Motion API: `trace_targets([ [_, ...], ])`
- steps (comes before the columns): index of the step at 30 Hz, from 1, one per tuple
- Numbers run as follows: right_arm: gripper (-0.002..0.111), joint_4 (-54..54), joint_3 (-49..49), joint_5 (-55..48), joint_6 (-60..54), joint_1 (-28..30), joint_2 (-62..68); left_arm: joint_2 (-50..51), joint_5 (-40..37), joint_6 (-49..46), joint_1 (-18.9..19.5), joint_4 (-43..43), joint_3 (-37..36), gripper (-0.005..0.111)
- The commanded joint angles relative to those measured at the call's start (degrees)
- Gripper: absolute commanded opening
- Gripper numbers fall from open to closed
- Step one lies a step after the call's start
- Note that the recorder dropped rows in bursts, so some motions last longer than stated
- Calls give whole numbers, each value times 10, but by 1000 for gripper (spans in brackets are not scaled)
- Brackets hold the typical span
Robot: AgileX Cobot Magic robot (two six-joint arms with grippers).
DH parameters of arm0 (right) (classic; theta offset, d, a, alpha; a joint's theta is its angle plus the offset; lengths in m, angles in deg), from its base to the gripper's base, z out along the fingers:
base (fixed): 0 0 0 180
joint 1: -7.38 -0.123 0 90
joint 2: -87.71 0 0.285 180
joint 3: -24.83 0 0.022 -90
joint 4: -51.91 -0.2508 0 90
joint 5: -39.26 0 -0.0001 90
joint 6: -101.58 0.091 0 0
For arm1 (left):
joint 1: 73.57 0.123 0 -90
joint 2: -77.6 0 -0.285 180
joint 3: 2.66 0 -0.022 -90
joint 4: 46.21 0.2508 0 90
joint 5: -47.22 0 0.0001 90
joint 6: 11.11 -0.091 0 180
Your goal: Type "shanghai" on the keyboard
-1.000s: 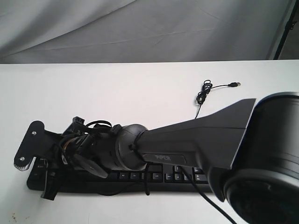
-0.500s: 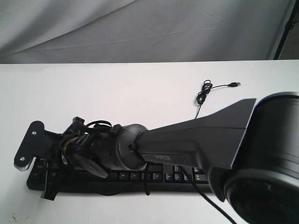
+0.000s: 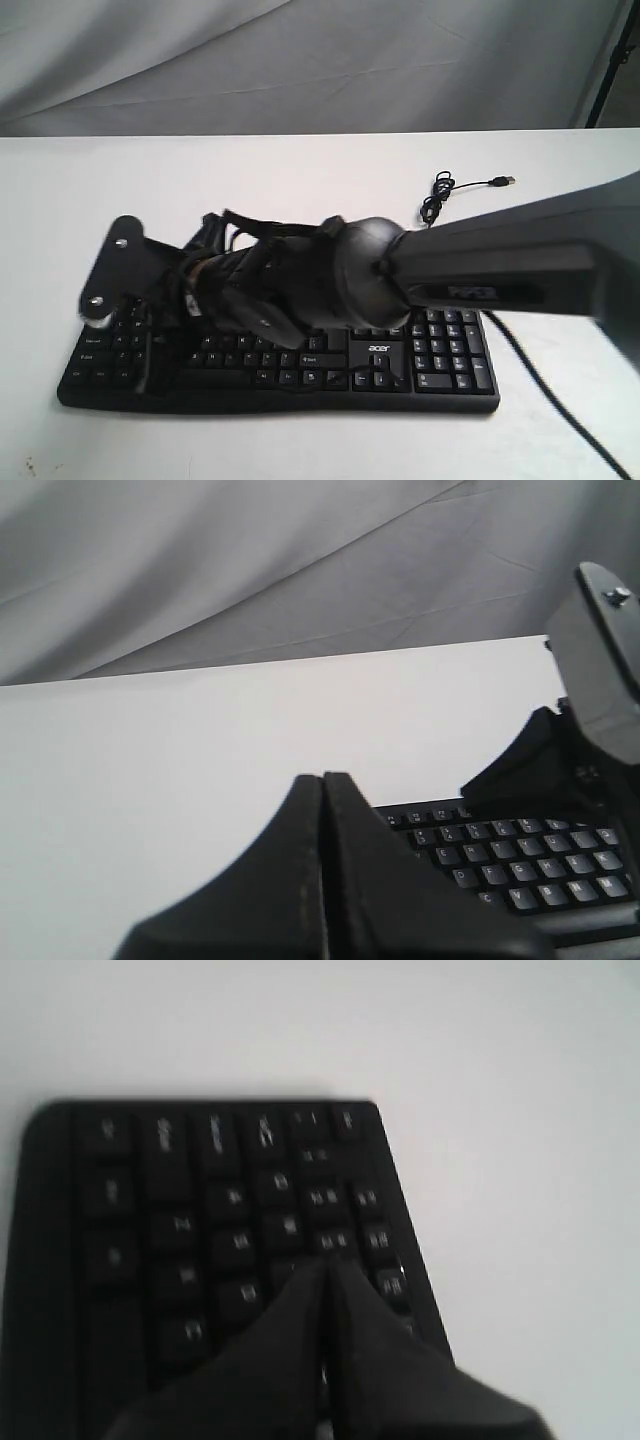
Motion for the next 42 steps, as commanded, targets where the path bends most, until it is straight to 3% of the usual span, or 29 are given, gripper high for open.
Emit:
trace_targets([
  [1,0,-27,-81,33,2,39,-34,-2,2,2,-2,3,-2,0],
  [7,0,-41,-122,51,0,67,-40,-2,2,2,-2,3,-2,0],
  [34,0,-42,-122,56,-4,67,-10,-2,2,2,-2,3,-2,0],
  [42,0,-31,-152,57,-6,67,-83,-2,2,2,-2,3,-2,0],
])
